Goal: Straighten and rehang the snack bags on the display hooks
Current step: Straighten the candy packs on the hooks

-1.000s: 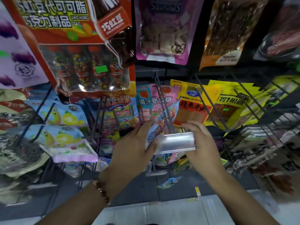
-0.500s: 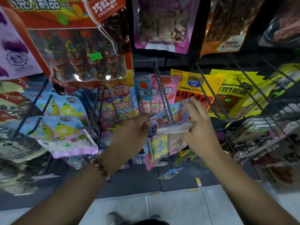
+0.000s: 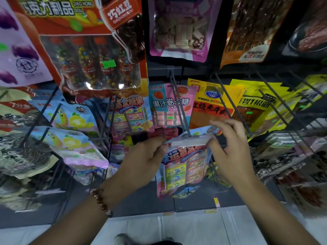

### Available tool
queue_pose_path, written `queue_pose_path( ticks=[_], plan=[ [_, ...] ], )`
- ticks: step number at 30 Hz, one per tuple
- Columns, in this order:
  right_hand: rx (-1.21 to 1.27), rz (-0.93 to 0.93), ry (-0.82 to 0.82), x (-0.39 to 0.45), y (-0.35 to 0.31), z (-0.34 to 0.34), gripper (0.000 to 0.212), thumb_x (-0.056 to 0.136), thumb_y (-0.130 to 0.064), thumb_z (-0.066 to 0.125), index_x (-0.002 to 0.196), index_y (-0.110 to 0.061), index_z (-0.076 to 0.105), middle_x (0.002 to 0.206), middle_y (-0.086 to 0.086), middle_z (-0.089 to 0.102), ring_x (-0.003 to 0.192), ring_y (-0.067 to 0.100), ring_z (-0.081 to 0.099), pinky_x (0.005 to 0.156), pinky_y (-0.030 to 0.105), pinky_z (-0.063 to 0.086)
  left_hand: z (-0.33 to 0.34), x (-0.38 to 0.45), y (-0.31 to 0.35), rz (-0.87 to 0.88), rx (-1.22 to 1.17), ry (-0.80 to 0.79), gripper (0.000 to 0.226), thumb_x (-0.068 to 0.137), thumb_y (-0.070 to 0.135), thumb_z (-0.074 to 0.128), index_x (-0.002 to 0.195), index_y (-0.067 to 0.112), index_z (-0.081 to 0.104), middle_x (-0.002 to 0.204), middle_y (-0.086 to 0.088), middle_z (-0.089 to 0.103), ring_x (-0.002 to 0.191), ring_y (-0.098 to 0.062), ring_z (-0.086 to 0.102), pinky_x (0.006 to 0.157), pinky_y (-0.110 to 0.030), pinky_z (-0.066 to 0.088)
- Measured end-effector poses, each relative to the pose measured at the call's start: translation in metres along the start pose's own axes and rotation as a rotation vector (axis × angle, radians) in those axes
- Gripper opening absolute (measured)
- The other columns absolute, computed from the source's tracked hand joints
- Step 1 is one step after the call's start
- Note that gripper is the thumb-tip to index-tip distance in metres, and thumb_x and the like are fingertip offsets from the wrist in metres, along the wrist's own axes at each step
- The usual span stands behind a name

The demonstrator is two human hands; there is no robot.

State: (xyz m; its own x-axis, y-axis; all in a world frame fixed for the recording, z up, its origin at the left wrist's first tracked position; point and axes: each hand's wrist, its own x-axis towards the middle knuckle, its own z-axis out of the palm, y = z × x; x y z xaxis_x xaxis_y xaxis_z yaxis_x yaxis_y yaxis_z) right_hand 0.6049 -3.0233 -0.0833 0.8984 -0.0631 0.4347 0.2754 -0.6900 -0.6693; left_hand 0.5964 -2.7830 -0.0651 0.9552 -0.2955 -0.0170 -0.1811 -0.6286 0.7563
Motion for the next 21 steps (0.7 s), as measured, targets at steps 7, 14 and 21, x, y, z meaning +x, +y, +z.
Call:
queue_pose_path(
  ticks=[7,14,21],
  plan=[
    [0.050,0.033,-0.028,-0.016,-0.001,0.001,0.004,0.097,-0.019,0.057,0.097,-0.021,0.053,0.101,-0.014,0.045,0.095,-0.005,0.050,0.077,0.011,0.036,0.004,-0.009,0.002,-0.030,-0.019,-0.024,0.039,0.102,0.033,0.044,0.138,0.022,0.052,0.126,0.011,0.059,0.116,-0.011,0.055,0.092,-0.023,0.042],
    [0.093,0.061,-0.134,-0.038,-0.007,0.010,0.011,0.096,-0.040,0.054,0.097,-0.030,0.057,0.095,-0.019,0.058,0.086,-0.002,0.056,0.068,0.012,0.037,0.002,-0.018,-0.014,-0.073,-0.094,0.058,0.022,0.100,0.036,0.045,0.103,0.023,0.063,0.082,-0.011,0.066,0.071,-0.018,0.059,0.065,-0.028,0.043],
    [0.075,0.011,-0.242,-0.047,-0.026,0.033,0.019,0.096,-0.041,0.052,0.098,-0.027,0.064,0.096,-0.018,0.055,0.088,-0.001,0.055,0.068,0.011,0.037,-0.015,-0.036,-0.033,-0.145,-0.192,0.150,0.022,0.094,0.050,0.050,0.096,0.036,0.066,0.085,-0.006,0.070,0.079,-0.019,0.065,0.073,-0.043,0.051]
  ],
)
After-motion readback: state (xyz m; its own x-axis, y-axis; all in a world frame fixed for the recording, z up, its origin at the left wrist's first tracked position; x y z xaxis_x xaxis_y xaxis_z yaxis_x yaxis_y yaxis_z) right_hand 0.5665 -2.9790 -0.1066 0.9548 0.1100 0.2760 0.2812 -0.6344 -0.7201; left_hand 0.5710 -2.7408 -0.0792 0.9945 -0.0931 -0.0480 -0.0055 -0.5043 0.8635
